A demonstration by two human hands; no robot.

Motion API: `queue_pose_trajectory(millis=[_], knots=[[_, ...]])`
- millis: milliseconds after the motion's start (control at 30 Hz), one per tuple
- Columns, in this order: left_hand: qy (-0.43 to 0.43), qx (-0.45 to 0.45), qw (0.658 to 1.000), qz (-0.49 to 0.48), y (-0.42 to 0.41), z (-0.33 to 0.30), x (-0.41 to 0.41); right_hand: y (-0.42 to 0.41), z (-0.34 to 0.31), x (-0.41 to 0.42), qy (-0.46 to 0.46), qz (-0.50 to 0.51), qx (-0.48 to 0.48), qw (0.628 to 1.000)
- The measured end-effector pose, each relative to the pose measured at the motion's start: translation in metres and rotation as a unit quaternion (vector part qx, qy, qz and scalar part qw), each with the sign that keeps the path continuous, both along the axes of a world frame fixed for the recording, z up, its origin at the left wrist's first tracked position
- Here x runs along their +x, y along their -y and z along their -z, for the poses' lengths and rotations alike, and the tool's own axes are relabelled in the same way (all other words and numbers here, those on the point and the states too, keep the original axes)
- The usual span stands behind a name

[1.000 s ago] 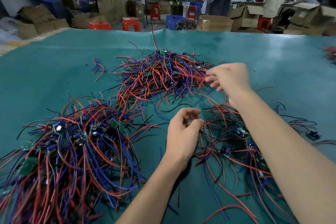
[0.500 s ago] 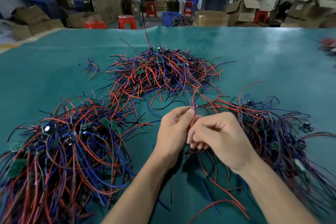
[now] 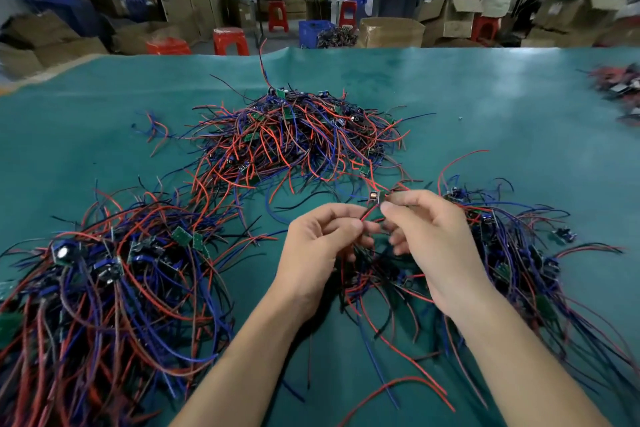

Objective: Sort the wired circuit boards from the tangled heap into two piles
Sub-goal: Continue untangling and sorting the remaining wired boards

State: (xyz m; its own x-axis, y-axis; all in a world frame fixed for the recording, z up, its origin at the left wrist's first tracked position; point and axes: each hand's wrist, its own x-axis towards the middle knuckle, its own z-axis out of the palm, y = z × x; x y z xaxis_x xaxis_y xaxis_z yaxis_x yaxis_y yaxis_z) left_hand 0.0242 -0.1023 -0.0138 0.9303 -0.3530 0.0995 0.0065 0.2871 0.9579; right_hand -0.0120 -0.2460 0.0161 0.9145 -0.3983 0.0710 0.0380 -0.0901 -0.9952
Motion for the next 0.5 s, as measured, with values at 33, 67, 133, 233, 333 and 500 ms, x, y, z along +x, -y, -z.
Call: queue_pose_trajectory(millis=[33, 67, 133, 233, 333, 500], knots=[[0.004, -0.003, 1.000, 0.011, 0.000, -0.001, 0.000, -0.001, 0.001, 0.001, -0.004, -0.009, 0.020, 1.000], [0.006, -0.003, 1.000, 0.019, -0.001, -0.001, 0.000, -0.002, 0.002, 0.000, -0.003, -0.025, 0.037, 0.999], [0.004, -0.006, 0.999, 0.033, -0.002, -0.001, 0.001, -0.004, 0.001, -0.001, 0.009, -0.041, 0.063, 0.997], [0.000, -0.007, 0.999, 0.036, -0.002, -0.002, 0.000, 0.000, -0.003, -0.003, 0.046, -0.060, 0.112, 0.991], [0.001, 0.004, 0.999, 0.035, 0.000, -0.002, -0.002, 0.002, -0.007, -0.004, 0.069, -0.075, 0.136, 0.985], [0.010, 0.040, 0.998, 0.050, 0.000, -0.004, -0.003, 0.010, -0.004, -0.002, 0.101, -0.042, 0.085, 0.990]])
